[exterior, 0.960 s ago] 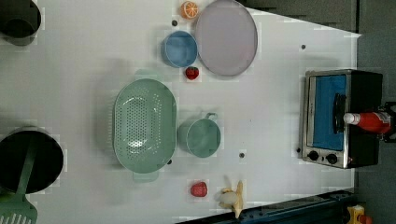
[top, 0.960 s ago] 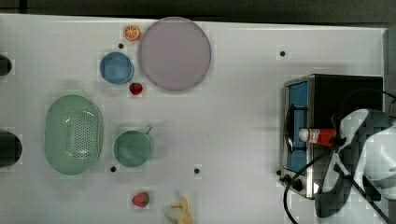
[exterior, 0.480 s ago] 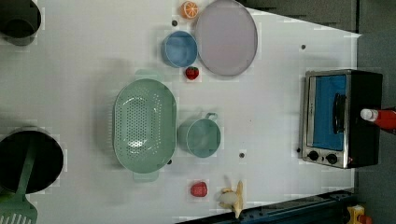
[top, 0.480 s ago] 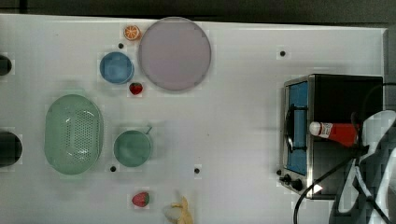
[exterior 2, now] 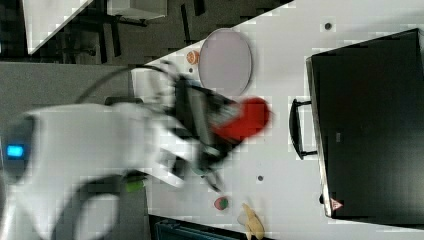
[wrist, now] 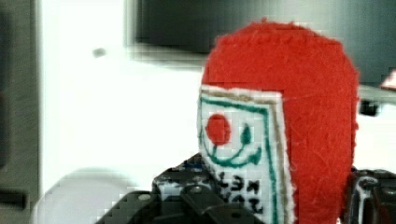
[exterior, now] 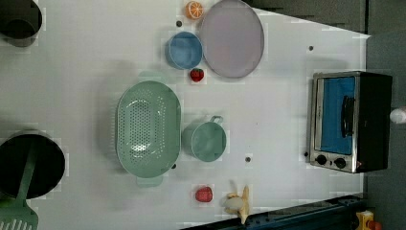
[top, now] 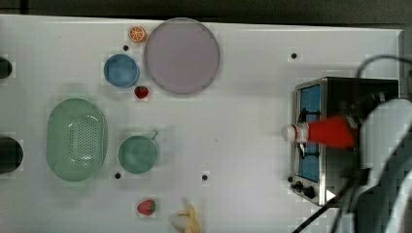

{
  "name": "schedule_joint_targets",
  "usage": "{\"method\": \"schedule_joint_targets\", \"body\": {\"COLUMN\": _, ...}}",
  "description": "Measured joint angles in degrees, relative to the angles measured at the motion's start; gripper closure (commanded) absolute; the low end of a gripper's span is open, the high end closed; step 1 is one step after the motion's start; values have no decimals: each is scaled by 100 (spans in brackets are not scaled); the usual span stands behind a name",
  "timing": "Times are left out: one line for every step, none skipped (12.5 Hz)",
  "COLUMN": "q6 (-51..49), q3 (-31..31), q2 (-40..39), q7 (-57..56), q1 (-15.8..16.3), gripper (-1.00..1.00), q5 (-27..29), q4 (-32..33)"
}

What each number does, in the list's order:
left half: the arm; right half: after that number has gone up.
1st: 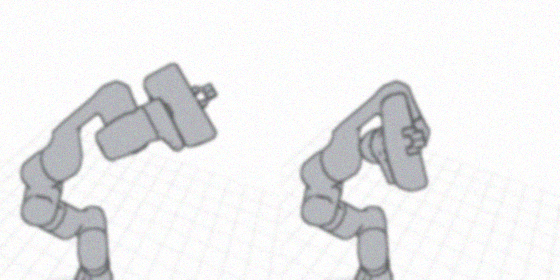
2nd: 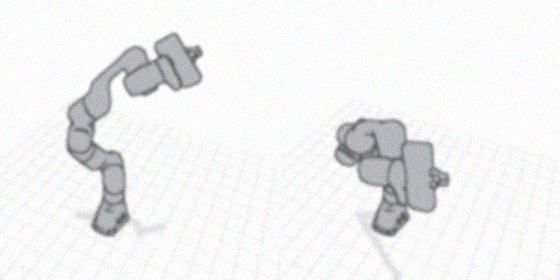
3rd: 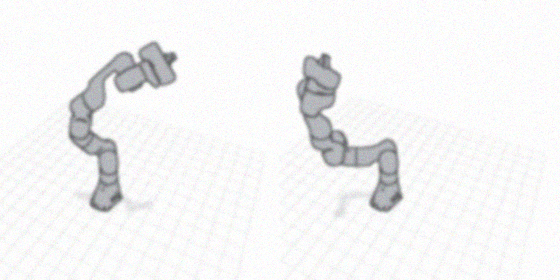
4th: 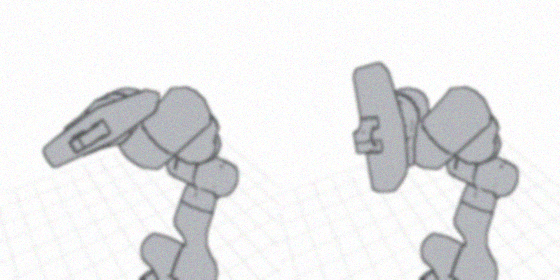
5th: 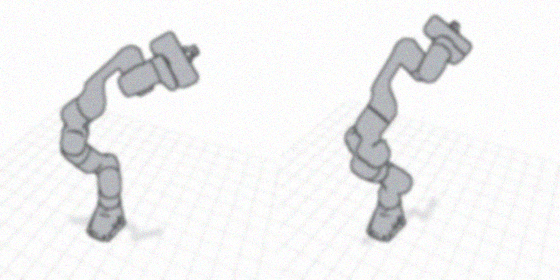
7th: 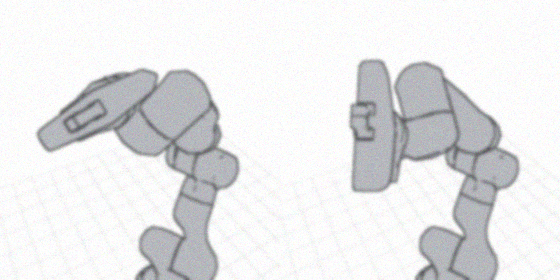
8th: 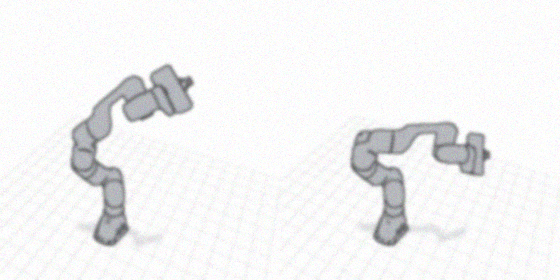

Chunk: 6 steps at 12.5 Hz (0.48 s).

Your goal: Pick Ketchup from oven and place it on table.

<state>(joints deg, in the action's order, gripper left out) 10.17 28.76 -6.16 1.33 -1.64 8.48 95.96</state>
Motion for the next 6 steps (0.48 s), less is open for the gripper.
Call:
{"method": "schedule_joint_targets", "body": {"q6": -10, "q3": -256, "q2": 130, "q7": 0, "q1": 180, "gripper": -26, "q5": -57, "q4": -39}}
{"method": "schedule_joint_targets", "body": {"q6": 91, "q3": -638, "q2": 199, "q7": 0, "q1": 256, "gripper": -26, "q5": -71, "q4": -17}}
{"method": "schedule_joint_targets", "body": {"q6": 215, "q3": -974, "q2": 178, "q7": 0, "q1": 370, "gripper": -26, "q5": -151, "q4": 6}}
{"method": "schedule_joint_targets", "body": {"q6": 571, "q3": -1256, "q2": 56, "q7": 0, "q1": 696, "gripper": -26, "q5": -504, "q4": 151}}
{"method": "schedule_joint_targets", "body": {"q6": 614, "q3": -1444, "q2": -27, "q7": 0, "q1": 849, "gripper": -26, "q5": -507, "q4": 380}}
{"method": "schedule_joint_targets", "body": {"q6": 715, "q3": -1690, "q2": -90, "q7": 0, "q1": 932, "gripper": -26, "q5": -793, "q4": 688}}
